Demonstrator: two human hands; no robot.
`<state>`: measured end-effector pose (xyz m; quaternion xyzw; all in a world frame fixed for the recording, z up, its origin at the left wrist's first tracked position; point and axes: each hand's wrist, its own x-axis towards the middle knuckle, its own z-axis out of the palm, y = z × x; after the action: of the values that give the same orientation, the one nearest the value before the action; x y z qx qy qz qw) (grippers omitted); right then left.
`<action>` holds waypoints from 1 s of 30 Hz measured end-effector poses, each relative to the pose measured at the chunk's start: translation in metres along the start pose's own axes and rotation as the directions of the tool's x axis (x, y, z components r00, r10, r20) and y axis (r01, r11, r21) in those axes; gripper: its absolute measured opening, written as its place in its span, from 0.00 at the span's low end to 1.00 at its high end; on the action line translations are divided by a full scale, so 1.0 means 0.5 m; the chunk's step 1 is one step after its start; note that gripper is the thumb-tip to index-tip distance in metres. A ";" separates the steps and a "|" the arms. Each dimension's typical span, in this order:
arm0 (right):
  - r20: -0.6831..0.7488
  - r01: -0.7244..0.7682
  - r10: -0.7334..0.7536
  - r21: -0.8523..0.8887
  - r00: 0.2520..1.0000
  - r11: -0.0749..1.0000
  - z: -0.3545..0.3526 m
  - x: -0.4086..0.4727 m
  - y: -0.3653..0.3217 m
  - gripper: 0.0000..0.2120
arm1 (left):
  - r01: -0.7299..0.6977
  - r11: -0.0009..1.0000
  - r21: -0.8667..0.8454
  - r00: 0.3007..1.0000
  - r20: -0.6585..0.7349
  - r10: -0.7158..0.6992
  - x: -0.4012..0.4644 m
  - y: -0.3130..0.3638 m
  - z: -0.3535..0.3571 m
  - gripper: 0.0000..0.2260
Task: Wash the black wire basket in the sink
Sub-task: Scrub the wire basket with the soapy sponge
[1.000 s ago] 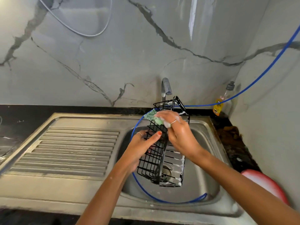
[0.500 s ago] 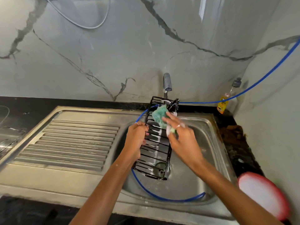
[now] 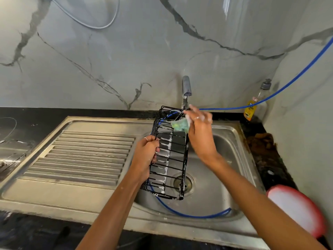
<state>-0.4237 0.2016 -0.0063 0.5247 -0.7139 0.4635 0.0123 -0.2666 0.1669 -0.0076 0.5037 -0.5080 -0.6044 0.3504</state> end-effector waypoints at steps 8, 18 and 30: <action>0.002 0.095 -0.095 -0.038 0.995 0.995 -0.007 0.059 -0.008 0.07 | -0.003 0.997 -0.072 0.999 -0.039 0.001 0.004 0.016 0.007 0.12; 0.126 0.203 -0.199 -0.018 0.972 0.979 0.009 -0.200 -0.016 0.11 | 0.043 0.983 -0.177 0.995 -0.078 -0.057 0.023 0.006 -0.009 0.11; 0.170 0.169 -0.148 -0.112 0.974 0.979 -0.002 0.008 0.012 0.07 | 0.068 0.985 -0.157 0.996 -0.051 -0.077 0.022 0.024 0.027 0.11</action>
<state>-0.4309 0.1995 -0.0076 0.6139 -0.6961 0.3715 0.0247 -0.2835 0.1573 0.0009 0.5100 -0.4306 -0.6401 0.3806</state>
